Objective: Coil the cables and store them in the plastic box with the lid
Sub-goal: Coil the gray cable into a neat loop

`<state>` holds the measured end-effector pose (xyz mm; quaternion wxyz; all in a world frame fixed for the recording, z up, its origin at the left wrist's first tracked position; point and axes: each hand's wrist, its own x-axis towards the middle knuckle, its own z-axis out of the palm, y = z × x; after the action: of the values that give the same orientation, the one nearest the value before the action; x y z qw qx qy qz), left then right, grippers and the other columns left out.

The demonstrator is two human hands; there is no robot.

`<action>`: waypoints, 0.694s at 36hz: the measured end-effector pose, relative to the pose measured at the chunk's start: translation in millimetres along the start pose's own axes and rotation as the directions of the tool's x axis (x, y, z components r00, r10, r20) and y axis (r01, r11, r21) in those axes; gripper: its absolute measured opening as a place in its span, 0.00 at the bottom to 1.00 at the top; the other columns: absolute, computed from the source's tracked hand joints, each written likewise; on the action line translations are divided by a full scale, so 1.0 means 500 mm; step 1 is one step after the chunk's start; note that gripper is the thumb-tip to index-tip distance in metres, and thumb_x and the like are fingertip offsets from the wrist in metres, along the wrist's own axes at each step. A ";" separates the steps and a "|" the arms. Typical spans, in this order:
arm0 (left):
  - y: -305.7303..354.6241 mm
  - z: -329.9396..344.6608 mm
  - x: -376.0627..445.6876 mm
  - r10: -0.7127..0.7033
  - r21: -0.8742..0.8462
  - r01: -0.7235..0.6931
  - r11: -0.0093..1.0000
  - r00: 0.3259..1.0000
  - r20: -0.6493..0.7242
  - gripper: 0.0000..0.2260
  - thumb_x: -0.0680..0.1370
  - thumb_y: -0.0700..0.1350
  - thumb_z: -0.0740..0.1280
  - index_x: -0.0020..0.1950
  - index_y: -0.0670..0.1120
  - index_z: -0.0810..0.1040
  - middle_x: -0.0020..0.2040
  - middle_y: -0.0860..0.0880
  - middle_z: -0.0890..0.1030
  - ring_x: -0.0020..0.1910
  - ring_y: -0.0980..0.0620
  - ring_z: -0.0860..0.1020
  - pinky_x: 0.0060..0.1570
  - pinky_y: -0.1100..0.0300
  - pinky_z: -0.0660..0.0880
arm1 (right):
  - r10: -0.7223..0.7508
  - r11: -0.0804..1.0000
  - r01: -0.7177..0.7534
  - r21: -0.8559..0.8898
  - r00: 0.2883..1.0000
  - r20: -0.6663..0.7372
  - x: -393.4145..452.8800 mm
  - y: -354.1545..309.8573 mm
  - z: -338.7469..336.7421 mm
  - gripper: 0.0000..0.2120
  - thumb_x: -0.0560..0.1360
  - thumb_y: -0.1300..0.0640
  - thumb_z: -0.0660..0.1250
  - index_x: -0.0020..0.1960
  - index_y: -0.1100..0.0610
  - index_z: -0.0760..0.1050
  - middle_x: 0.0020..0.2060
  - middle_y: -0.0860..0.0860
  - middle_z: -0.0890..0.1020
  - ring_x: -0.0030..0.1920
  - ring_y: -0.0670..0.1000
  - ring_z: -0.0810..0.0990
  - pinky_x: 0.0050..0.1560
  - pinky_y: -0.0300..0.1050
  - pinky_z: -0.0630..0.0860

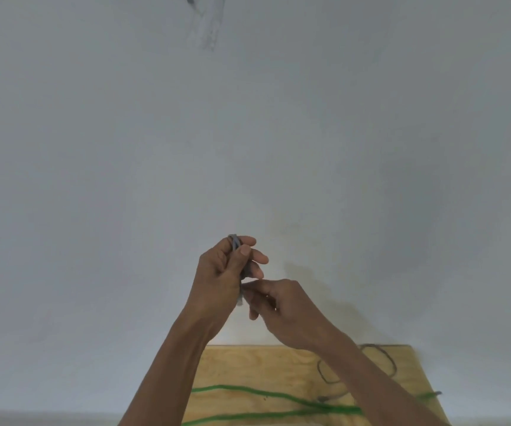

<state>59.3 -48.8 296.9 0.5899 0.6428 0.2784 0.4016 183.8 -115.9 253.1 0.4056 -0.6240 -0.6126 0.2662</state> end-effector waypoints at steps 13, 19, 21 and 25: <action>-0.042 0.009 -0.018 0.111 0.291 -0.126 0.948 0.991 0.069 0.24 0.86 0.53 0.48 0.45 0.42 0.77 0.34 0.44 0.79 0.33 0.49 0.76 0.33 0.62 0.71 | -0.213 0.950 0.230 -0.210 0.972 0.102 0.030 -0.097 -0.139 0.04 0.74 0.60 0.72 0.46 0.52 0.83 0.37 0.42 0.84 0.34 0.41 0.80 0.41 0.34 0.74; -0.019 0.035 -0.036 0.003 0.183 -0.024 0.983 0.993 0.115 0.27 0.83 0.60 0.46 0.49 0.43 0.78 0.32 0.43 0.78 0.31 0.51 0.73 0.32 0.60 0.69 | -0.297 0.955 0.298 0.007 0.953 -0.055 0.080 -0.101 -0.185 0.09 0.63 0.64 0.82 0.40 0.62 0.83 0.33 0.54 0.86 0.34 0.45 0.84 0.39 0.42 0.79; -0.012 0.034 -0.034 -0.038 0.089 0.025 0.996 0.988 0.147 0.28 0.83 0.62 0.47 0.51 0.43 0.78 0.33 0.46 0.78 0.32 0.51 0.73 0.31 0.56 0.69 | -0.291 0.951 0.296 0.094 0.955 -0.063 0.092 -0.094 -0.189 0.10 0.63 0.67 0.81 0.41 0.65 0.83 0.34 0.58 0.86 0.35 0.48 0.84 0.40 0.44 0.79; 0.004 0.029 -0.035 -0.040 -0.077 0.060 0.995 0.970 0.241 0.21 0.81 0.57 0.54 0.54 0.43 0.79 0.36 0.44 0.80 0.35 0.49 0.75 0.37 0.51 0.68 | -0.217 0.916 0.229 0.329 0.973 -0.073 0.110 -0.066 -0.181 0.08 0.65 0.65 0.79 0.41 0.65 0.83 0.35 0.59 0.85 0.38 0.55 0.82 0.45 0.49 0.78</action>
<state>62.1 -71.1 296.0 0.6555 0.6540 0.2046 0.3174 246.8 -81.0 337.7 0.5439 -0.4765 -0.6185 0.3076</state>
